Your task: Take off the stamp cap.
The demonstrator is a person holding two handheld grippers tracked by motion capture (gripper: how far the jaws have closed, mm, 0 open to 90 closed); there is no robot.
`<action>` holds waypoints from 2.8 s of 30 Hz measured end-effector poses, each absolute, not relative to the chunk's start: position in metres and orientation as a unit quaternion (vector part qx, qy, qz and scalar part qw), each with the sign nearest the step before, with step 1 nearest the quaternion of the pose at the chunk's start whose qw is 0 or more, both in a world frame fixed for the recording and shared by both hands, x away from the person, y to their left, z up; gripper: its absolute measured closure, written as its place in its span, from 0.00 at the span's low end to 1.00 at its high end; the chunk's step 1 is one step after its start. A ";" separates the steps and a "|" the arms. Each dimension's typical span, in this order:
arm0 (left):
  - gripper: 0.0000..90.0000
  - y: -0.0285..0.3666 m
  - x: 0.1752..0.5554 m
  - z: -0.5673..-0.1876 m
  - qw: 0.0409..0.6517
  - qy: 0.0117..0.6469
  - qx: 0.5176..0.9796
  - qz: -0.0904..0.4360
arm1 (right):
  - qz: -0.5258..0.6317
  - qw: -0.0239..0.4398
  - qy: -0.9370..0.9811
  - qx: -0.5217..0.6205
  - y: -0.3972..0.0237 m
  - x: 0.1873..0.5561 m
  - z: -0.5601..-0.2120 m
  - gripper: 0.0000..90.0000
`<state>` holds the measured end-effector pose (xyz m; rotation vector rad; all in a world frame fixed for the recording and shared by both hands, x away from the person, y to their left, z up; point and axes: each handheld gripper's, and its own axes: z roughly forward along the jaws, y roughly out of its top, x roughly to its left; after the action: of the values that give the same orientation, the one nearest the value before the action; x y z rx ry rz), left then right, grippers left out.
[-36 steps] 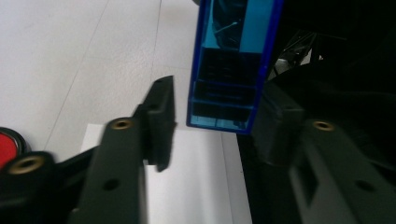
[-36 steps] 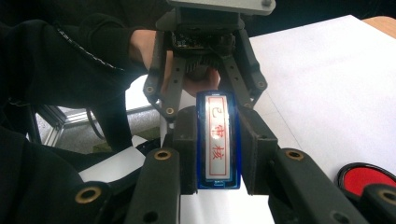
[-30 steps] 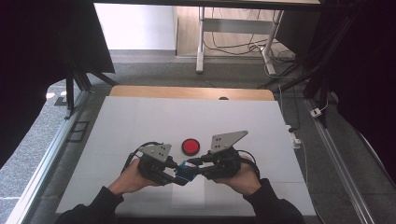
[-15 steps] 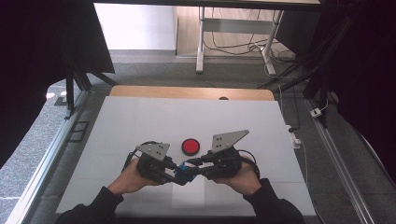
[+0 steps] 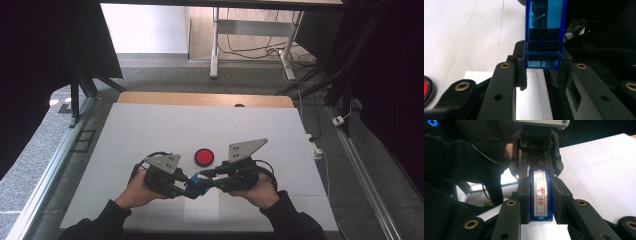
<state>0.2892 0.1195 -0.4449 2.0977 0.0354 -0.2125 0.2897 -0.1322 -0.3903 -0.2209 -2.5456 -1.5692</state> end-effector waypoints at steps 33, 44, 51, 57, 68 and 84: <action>0.76 0.124 0.284 -0.453 0.458 0.116 0.881 -0.040 | -0.518 0.009 -0.853 -0.065 -0.140 0.288 -0.386 0.79; 0.76 0.163 0.257 -0.446 0.459 0.195 0.866 0.019 | -0.521 0.001 -0.850 -0.082 -0.144 0.292 -0.387 0.79; 0.76 0.193 0.238 -0.446 0.453 0.246 0.856 0.050 | -0.521 0.000 -0.849 -0.091 -0.145 0.293 -0.388 0.79; 0.76 0.218 0.219 -0.447 0.452 0.288 0.841 0.071 | -0.519 0.000 -0.849 -0.094 -0.144 0.294 -0.389 0.79; 0.76 0.260 0.190 -0.457 0.449 0.359 0.813 0.095 | -0.517 -0.010 -0.848 -0.117 -0.145 0.299 -0.391 0.79; 0.76 0.282 0.174 -0.467 0.442 0.402 0.796 0.095 | -0.515 -0.017 -0.846 -0.138 -0.144 0.303 -0.393 0.79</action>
<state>0.1736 0.2817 -0.4674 1.9758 0.9977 0.2350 0.3032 -0.1442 -0.3931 -0.4381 -2.6856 -1.6361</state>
